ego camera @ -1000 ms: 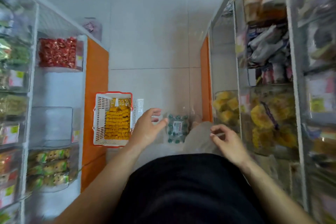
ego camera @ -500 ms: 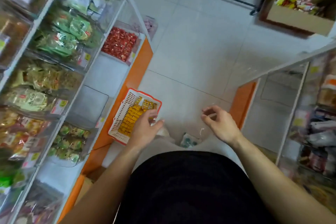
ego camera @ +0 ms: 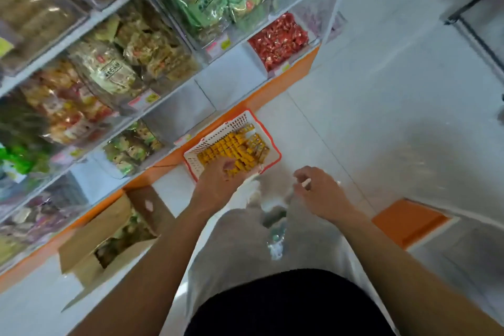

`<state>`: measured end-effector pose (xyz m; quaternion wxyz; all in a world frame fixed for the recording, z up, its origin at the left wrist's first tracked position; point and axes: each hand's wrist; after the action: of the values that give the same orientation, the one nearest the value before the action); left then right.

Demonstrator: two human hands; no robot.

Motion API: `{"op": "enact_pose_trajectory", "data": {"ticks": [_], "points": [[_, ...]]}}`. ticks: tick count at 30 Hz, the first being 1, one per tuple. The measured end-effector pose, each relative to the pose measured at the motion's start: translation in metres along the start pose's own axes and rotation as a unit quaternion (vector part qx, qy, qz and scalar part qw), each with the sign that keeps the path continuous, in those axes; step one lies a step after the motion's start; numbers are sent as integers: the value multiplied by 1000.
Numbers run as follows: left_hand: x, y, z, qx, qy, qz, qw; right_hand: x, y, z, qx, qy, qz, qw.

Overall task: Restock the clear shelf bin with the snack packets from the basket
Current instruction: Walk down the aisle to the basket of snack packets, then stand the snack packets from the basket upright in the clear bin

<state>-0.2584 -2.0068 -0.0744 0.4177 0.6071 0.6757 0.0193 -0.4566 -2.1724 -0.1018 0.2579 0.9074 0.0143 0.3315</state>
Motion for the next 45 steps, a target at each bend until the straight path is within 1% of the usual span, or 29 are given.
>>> {"op": "enact_pose_trajectory", "data": {"ticks": [3, 5, 8, 10, 14, 17, 18, 20, 22, 23, 24, 26, 28, 30, 32, 34, 38, 39, 42, 43, 45], "points": [[39, -32, 55, -24, 81, -5, 996, -31, -34, 70, 70, 34, -62, 995], [67, -56, 95, -37, 123, -32, 991, -49, -57, 118, 107, 58, -93, 988], [119, -88, 168, -57, 166, -58, 983, -71, -96, 201, 126, 87, -133, 979], [160, -112, 221, -63, 172, -63, 981, -86, -132, 266, 125, 105, -157, 974], [249, -165, 340, -48, 158, -66, 984, -120, -217, 400, 143, 115, -225, 957], [302, -192, 424, -59, 171, -69, 981, -151, -275, 481, 123, 110, -238, 957], [317, -200, 448, -68, 163, -67, 982, -160, -292, 501, 118, 118, -244, 955], [345, -220, 486, -96, 125, -26, 987, -178, -323, 539, 104, 166, -247, 949], [371, -242, 519, -128, 55, 64, 988, -192, -351, 576, 84, 229, -251, 937], [382, -250, 530, -134, 25, 104, 985, -195, -362, 591, 81, 246, -251, 933], [391, -257, 538, -138, 2, 132, 982, -196, -370, 602, 86, 256, -258, 928], [405, -266, 546, -143, -23, 151, 978, -197, -383, 617, 110, 251, -268, 924], [413, -272, 551, -156, -42, 158, 974, -198, -389, 624, 128, 241, -226, 935], [416, -273, 553, -165, -50, 162, 972, -199, -391, 625, 116, 246, -211, 939], [415, -268, 558, -153, -53, 158, 974, -197, -390, 627, 103, 252, -210, 939], [414, -264, 561, -146, -58, 149, 976, -194, -386, 626, 100, 251, -180, 946], [413, -264, 555, -184, -68, 127, 972, -190, -384, 623, 92, 251, -157, 951], [412, -264, 553, -192, -70, 122, 971, -189, -384, 621, 92, 249, -135, 955], [407, -259, 548, -225, -83, 105, 965, -188, -379, 615, 98, 252, -13, 963], [403, -254, 546, -239, -88, 82, 964, -186, -377, 613, 99, 242, 29, 965], [394, -244, 538, -258, -77, -3, 963, -180, -372, 605, 121, 205, 127, 963]]}}
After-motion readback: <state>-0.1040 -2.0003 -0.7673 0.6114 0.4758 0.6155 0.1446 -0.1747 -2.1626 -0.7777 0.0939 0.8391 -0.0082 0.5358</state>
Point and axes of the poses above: each hand's wrist, its own z-axis towards the middle knuckle, its own y-axis out of the back of the hand, x = y × z, and after that the axes turned 2 degrees about z, right-handed
